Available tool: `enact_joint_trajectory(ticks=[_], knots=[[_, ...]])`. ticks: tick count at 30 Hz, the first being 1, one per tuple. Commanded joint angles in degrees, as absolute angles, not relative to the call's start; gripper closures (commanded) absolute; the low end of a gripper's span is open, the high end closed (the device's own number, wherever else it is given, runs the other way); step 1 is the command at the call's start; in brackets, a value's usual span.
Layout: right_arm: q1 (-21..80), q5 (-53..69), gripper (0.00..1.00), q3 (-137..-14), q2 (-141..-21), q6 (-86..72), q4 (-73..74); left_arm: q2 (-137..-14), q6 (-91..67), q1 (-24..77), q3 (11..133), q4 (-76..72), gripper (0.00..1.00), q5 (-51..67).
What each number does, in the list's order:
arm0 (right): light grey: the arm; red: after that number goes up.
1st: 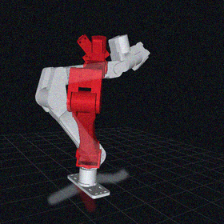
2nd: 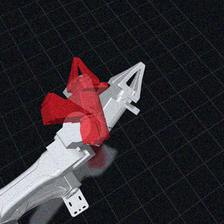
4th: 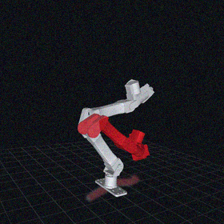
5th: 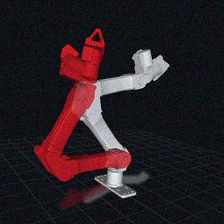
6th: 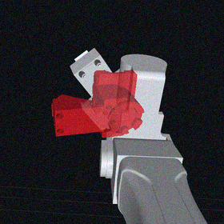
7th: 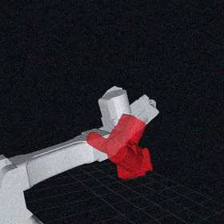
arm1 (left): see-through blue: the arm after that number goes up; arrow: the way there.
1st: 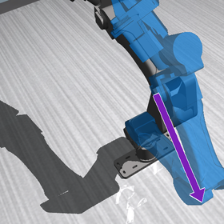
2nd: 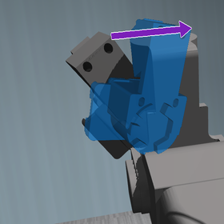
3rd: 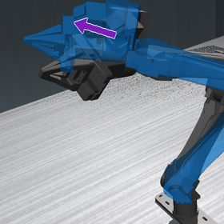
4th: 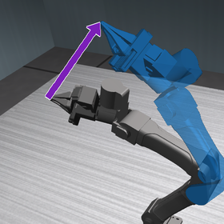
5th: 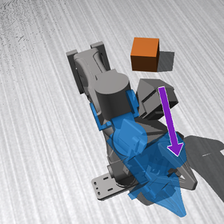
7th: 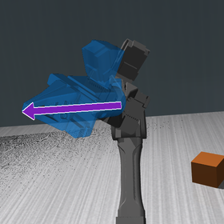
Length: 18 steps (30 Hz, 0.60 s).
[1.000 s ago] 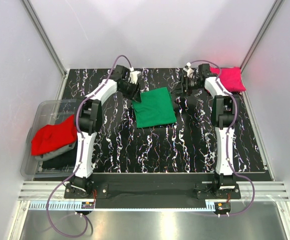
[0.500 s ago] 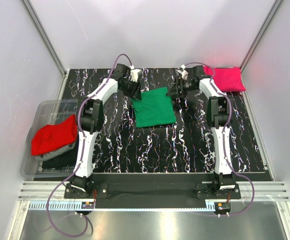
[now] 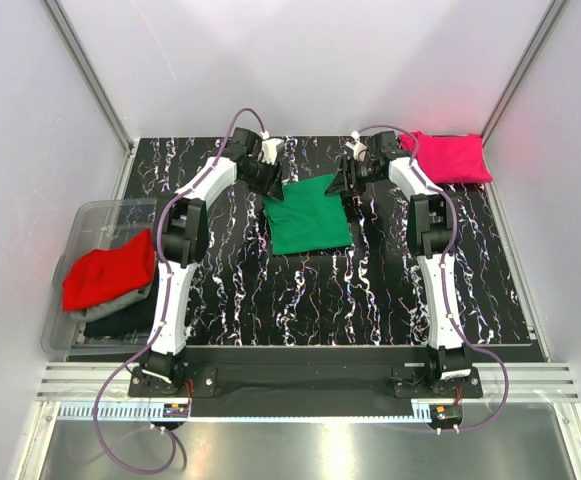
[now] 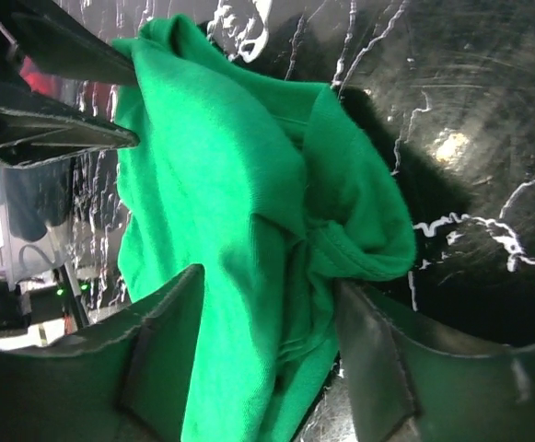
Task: Fold and stack the t-shirts
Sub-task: Neatly place the folded tshirt to the corner
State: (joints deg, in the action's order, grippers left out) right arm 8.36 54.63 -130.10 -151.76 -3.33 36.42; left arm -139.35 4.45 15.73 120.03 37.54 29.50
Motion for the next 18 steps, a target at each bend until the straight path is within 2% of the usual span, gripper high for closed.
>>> enact_joint_trajectory(ticks=[1, 4, 8, 12, 18], knots=[[10.10, 49.57, 0.43, -128.85, -152.84, -1.85, 37.26, -140.36, 4.39, 15.73, 122.70, 35.24, 0.50, 29.18], [10.72, 49.83, 0.52, -128.50, -152.06, -0.26, 38.32, -140.10, 4.31, 16.00, 122.61, 35.24, 0.50, 29.09], [10.90, 50.97, 0.72, -128.76, -150.83, 3.33, 39.46, -139.22, 4.48, 16.35, 122.08, 35.33, 0.50, 28.92], [10.90, 51.68, 1.00, -129.02, -148.37, 8.16, 41.48, -137.38, 4.75, 16.44, 121.64, 35.59, 0.50, 28.22], [10.37, 45.99, 1.00, -129.90, -140.63, 21.67, 51.31, -129.65, 8.96, 16.35, 122.17, 36.03, 0.51, 24.09]])
